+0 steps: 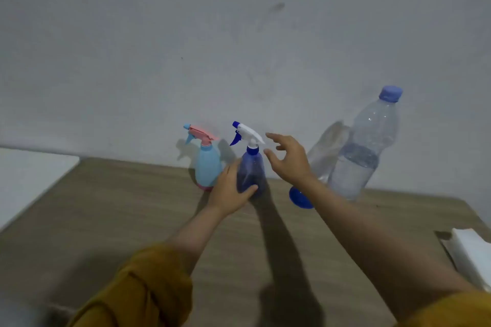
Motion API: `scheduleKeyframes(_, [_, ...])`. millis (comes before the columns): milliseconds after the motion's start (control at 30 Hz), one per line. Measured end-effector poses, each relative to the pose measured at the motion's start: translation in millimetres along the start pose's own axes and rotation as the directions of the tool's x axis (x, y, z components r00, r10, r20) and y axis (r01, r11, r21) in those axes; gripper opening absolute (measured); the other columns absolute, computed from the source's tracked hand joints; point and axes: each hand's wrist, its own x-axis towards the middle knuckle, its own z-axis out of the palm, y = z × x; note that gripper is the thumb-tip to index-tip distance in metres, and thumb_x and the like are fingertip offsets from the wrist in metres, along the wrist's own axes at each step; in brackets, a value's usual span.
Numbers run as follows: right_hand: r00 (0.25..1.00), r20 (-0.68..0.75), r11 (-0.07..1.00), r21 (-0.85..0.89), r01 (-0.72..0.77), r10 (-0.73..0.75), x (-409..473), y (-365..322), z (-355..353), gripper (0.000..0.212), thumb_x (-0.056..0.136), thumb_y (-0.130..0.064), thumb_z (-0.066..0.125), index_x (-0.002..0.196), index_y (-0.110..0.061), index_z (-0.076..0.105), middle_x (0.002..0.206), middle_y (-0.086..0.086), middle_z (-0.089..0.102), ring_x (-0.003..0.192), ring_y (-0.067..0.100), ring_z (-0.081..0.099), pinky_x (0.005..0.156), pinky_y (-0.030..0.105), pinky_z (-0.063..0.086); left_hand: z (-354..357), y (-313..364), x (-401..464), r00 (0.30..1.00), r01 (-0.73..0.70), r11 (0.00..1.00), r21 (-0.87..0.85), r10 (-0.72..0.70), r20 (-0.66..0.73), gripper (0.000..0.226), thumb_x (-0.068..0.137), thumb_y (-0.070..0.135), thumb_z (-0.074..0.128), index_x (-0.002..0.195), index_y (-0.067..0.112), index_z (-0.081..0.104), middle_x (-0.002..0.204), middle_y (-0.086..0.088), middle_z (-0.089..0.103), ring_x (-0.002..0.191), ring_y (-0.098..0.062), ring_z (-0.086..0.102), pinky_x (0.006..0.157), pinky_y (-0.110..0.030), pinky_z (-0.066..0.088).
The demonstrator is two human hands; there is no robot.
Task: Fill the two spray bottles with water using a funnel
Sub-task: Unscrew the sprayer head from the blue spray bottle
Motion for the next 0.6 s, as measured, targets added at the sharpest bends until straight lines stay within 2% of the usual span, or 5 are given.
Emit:
scheduleKeyframes(133, [1.000,-0.028,0.999,0.038,-0.011,0.012,14.7,3.8,5.6,0.033,0.087,-0.024,0.068,0.119,-0.020,0.064,0.113,-0.006,0.064,0.087,0.007,0.063,0.071,0.003,0.045,12.0,-11.0,24.9,0.996,0.081,0.991,-0.104,-0.083,-0.022,0.065,0.081,0.027,0.071,0.137,0.024,0.036,0.138,0.005,0.046,0.127,-0.012,0.043,0.102,-0.034,0.044])
scheduleKeyframes(200, [0.999,-0.040,0.993,0.114,-0.019,0.024,18.5,3.0,9.5,0.030,0.085,-0.019,0.071,0.115,-0.015,0.067,0.106,-0.009,0.065,0.083,0.004,0.064,0.072,0.006,0.049,21.0,-16.7,32.9,0.993,0.102,0.986,-0.130,-0.109,-0.051,0.062,0.079,0.021,0.072,0.131,0.024,0.038,0.135,0.003,0.048,0.125,-0.016,0.046,0.100,-0.034,0.045])
scheduleKeyframes(367, [0.993,-0.075,0.975,0.210,-0.068,0.086,21.3,0.4,20.3,0.018,0.082,-0.001,0.070,0.098,-0.009,0.071,0.089,-0.003,0.069,0.079,0.014,0.067,0.068,0.021,0.056,35.0,-19.4,38.6,0.981,0.144,0.966,-0.214,-0.169,-0.100,0.058,0.077,0.010,0.072,0.123,0.022,0.040,0.129,-0.001,0.052,0.120,-0.019,0.051,0.091,-0.028,0.046])
scheduleKeyframes(467, [0.986,-0.106,0.960,0.263,-0.097,0.128,17.0,-7.6,20.9,0.014,0.082,-0.001,0.070,0.094,-0.008,0.071,0.088,0.002,0.071,0.082,0.019,0.069,0.071,0.031,0.059,35.7,-14.6,35.0,0.973,0.146,0.960,-0.240,-0.184,-0.141,0.056,0.076,0.015,0.075,0.121,0.021,0.042,0.126,0.000,0.054,0.117,-0.018,0.053,0.091,-0.031,0.050])
scheduleKeyframes(600, [0.977,-0.129,0.931,0.346,-0.118,0.171,2.6,-28.6,9.1,0.011,0.081,-0.003,0.072,0.090,-0.010,0.072,0.087,0.000,0.072,0.082,0.016,0.069,0.073,0.032,0.059,29.5,-1.6,15.8,0.966,0.109,0.957,-0.268,-0.165,-0.197,0.057,0.073,0.023,0.079,0.118,0.022,0.044,0.120,0.003,0.056,0.111,-0.016,0.055,0.090,-0.034,0.054])
